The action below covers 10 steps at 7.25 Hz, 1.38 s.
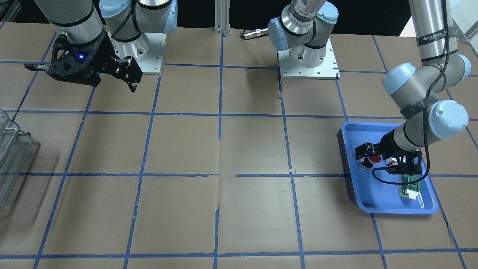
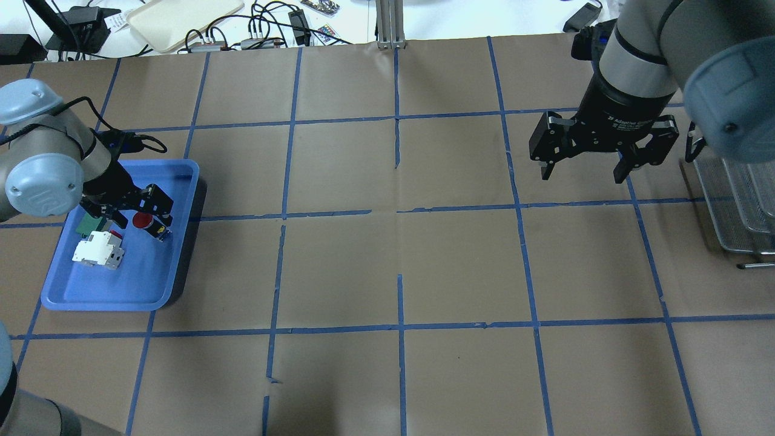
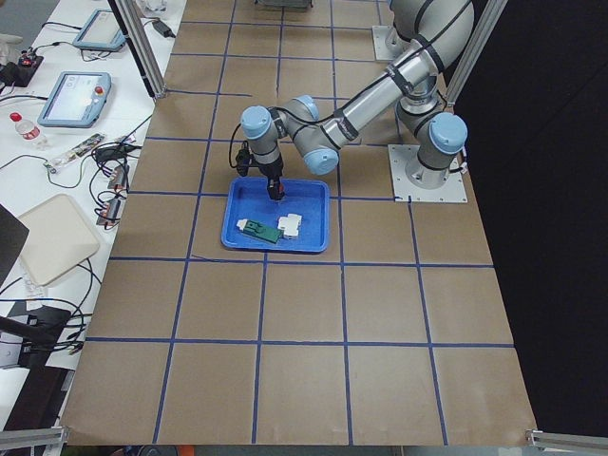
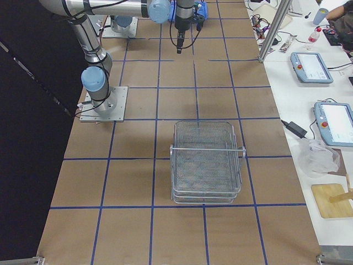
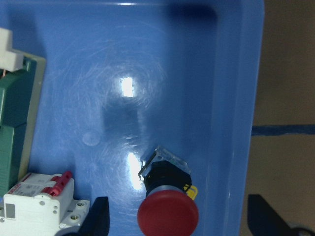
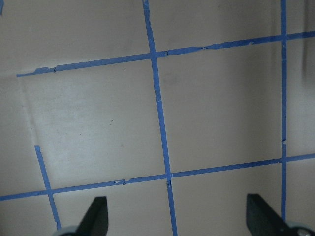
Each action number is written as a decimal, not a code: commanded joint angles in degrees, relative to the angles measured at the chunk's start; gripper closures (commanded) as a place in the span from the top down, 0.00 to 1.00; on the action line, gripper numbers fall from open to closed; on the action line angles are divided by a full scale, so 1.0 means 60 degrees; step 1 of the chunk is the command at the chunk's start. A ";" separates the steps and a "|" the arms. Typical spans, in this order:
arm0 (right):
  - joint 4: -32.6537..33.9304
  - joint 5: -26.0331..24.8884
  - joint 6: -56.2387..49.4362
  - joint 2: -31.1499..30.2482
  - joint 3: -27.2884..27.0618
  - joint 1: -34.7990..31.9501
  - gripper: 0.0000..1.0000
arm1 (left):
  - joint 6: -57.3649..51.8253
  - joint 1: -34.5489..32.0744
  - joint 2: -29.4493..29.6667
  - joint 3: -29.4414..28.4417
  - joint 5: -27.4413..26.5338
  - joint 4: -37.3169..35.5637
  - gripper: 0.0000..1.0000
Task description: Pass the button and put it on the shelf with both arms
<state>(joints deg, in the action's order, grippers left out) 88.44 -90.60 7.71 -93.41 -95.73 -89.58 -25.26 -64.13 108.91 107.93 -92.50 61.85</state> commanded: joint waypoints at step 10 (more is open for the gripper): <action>0.0728 0.6998 0.7621 0.0202 -0.0042 0.1070 1.00 | -0.0403 -0.0152 -0.0601 -0.1517 0.2367 0.2203 0.07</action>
<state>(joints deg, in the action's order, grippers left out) 93.14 -50.97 53.04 -92.42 -95.86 -84.94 -27.27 -64.68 106.50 102.98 -85.55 66.82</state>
